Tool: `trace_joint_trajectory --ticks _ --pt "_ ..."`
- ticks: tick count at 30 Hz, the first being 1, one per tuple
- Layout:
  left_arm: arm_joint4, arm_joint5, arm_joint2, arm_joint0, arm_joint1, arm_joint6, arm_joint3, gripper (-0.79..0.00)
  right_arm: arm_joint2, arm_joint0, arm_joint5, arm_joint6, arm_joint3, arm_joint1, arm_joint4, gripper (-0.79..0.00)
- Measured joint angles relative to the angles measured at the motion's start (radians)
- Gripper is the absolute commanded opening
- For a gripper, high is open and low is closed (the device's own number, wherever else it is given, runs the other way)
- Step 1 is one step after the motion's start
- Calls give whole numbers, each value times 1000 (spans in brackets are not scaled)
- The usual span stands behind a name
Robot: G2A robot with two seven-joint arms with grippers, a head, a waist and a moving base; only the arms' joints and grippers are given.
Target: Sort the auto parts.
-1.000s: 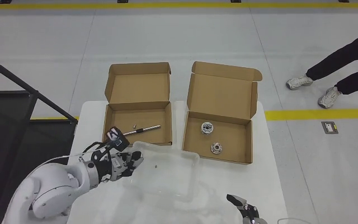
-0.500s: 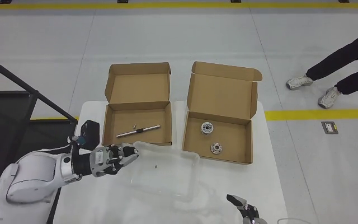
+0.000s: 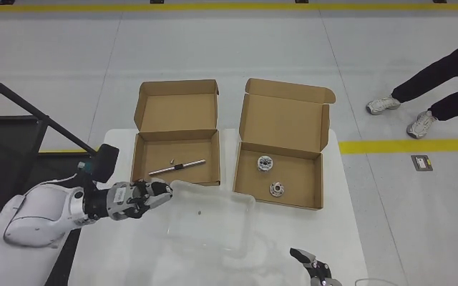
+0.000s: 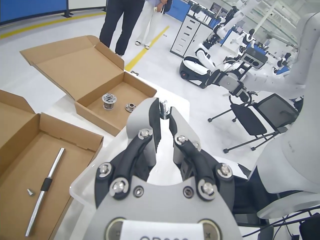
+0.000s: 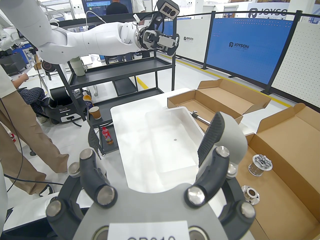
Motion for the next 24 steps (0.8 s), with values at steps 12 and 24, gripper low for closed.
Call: trace_joint_trajectory --ticks 12,24 --pt "308 53 -15 -48 26 38 135 -785 0 0 0 0 0 0 0 0" --pt "410 168 70 -131 9 66 210 -785 0 0 0 0 0 0 0 0"
